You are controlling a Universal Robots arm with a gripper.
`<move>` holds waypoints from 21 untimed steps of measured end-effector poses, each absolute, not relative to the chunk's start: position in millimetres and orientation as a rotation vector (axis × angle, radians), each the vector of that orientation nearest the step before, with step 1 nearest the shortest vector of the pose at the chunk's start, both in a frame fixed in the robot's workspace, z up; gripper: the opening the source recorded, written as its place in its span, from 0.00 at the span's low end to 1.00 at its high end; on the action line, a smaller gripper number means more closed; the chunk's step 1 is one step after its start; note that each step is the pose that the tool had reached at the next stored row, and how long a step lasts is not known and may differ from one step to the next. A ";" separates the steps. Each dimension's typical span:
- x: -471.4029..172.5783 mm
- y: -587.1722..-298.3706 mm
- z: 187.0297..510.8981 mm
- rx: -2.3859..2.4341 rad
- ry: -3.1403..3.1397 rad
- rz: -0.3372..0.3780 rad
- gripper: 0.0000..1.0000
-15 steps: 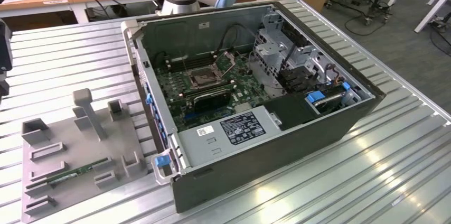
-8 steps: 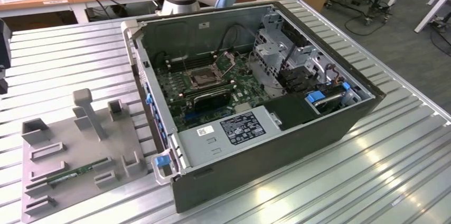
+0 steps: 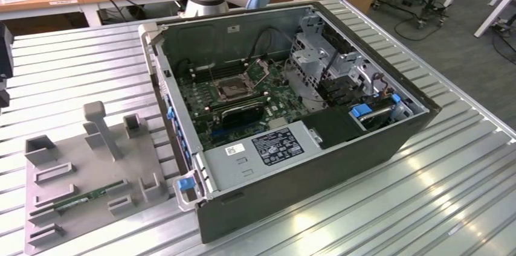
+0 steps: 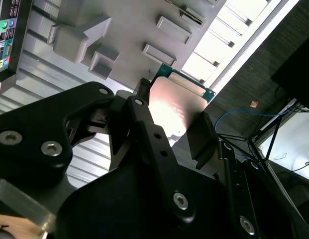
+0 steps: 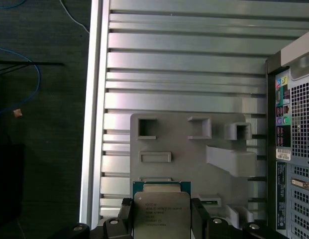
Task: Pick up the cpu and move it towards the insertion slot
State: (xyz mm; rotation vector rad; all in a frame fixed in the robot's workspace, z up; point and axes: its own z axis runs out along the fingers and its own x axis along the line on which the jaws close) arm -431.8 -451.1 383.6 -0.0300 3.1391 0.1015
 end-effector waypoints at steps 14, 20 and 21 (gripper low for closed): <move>-424.9 -451.2 383.5 -0.030 3.139 0.101 0.55; -419.8 -451.1 383.6 -0.030 3.139 0.101 0.55; -418.9 -451.1 383.5 -0.030 3.139 0.101 0.55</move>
